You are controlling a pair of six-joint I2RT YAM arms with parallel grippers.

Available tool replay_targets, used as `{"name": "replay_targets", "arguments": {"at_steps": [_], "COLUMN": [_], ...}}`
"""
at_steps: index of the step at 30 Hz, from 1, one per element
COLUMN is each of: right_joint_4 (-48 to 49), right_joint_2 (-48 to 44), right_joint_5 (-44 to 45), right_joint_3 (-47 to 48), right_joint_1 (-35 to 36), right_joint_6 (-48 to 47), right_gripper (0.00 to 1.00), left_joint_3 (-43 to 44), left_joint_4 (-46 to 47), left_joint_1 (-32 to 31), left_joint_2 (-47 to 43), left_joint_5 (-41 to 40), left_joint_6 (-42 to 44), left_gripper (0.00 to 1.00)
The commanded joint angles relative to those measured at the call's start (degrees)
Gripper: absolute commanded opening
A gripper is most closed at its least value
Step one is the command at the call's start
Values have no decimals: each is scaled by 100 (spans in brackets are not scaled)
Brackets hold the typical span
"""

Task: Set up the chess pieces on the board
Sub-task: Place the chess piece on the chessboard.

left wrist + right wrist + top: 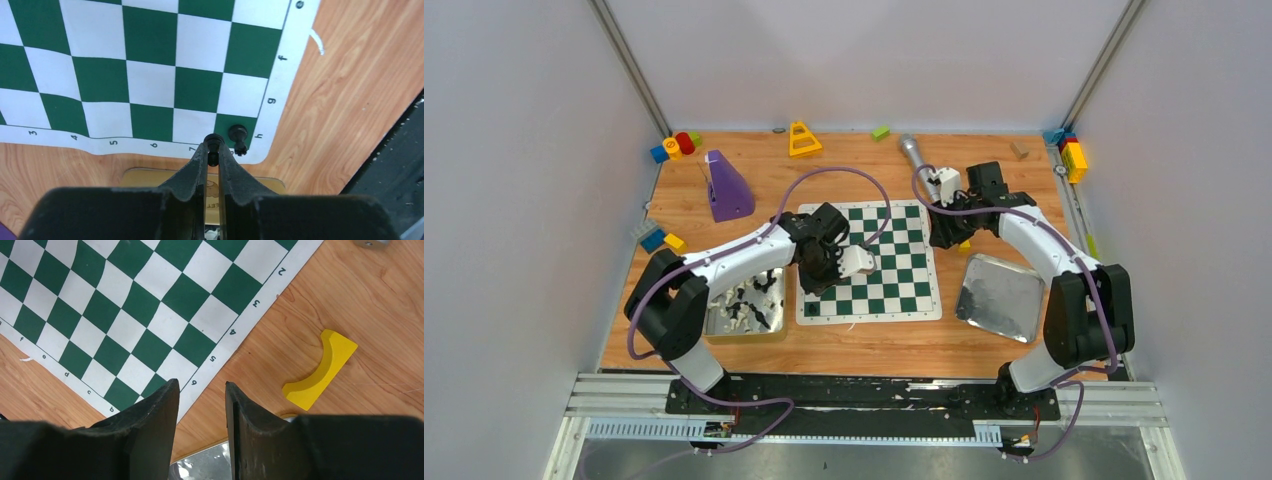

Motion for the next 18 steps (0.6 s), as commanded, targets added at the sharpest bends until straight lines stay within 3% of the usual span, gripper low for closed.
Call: {"name": "replay_targets", "arguments": {"at_steps": [1,18], "right_joint_4": [46,42], "right_joint_2": [-141,-111], "right_joint_5": [-219,-326], "right_joint_3": [57,13], "right_joint_1": [-32,-29], "right_joint_6": [62,43], "right_gripper": [40,40], "left_joint_3": [-24,-426], "left_joint_4": [398,771], "left_joint_1": [-8,47], "left_joint_2": [94,371], "left_joint_5": [-241,-607], "left_joint_6": [-75,-166], "left_gripper": [16,18]}}
